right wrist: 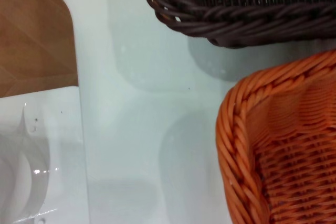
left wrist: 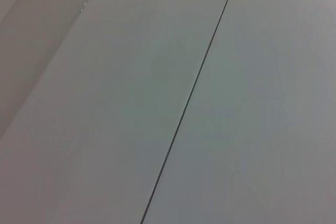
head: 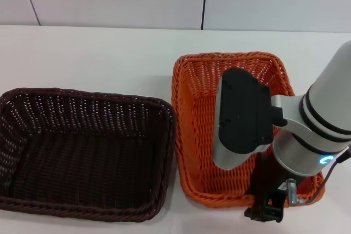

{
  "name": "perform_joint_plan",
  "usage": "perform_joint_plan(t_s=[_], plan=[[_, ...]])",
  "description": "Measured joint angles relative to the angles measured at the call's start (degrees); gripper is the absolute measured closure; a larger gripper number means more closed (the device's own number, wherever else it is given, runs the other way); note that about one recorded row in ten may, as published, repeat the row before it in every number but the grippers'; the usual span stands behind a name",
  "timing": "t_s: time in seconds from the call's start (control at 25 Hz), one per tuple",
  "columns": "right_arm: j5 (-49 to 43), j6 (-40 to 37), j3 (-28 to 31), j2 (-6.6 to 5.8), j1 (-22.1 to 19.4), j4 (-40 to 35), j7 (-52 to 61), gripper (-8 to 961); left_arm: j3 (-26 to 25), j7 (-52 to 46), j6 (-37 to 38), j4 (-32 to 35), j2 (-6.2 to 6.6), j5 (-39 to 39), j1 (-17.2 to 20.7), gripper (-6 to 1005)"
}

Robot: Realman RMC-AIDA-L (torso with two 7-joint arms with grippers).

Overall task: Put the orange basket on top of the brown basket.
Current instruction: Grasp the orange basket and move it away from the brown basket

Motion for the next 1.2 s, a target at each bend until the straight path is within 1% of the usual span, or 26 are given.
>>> perform_joint_plan(t_s=[0.08,0.28,0.72,0.88,1.12,1.2], plan=[[0.1,0.0,-0.2,0.00,0.0,0.4,0.0,670,0.0,0.0,-0.2,0.0,0.05,-0.3,0.0,218],[0.2,-0.2,-0.6,0.07,-0.3,0.6,0.1,745,0.0,0.0,-1.0,0.1,0.11,-0.6,0.2,218],[-0.5,-3.0,-0.9,0.17,-1.5,-1.3,1.6,753,0.0,0.0,-2.6,0.3,0.05,-1.2,0.7,218],[-0.8,-4.4,-3.1,0.17,-1.0,-3.3,2.1,763,0.0,0.0,-2.9,0.3,0.01,-1.5,0.7,218],[-1.3,-4.3,-2.9,0.15,-1.0,-1.4,2.1,781,0.0,-0.1,-3.2,0.3,0.01,-1.7,0.7,217],[-3.4,-4.1,-2.7,0.12,-0.9,0.2,2.0,787,0.0,-0.1,-3.3,0.4,0.01,-1.7,0.7,217]])
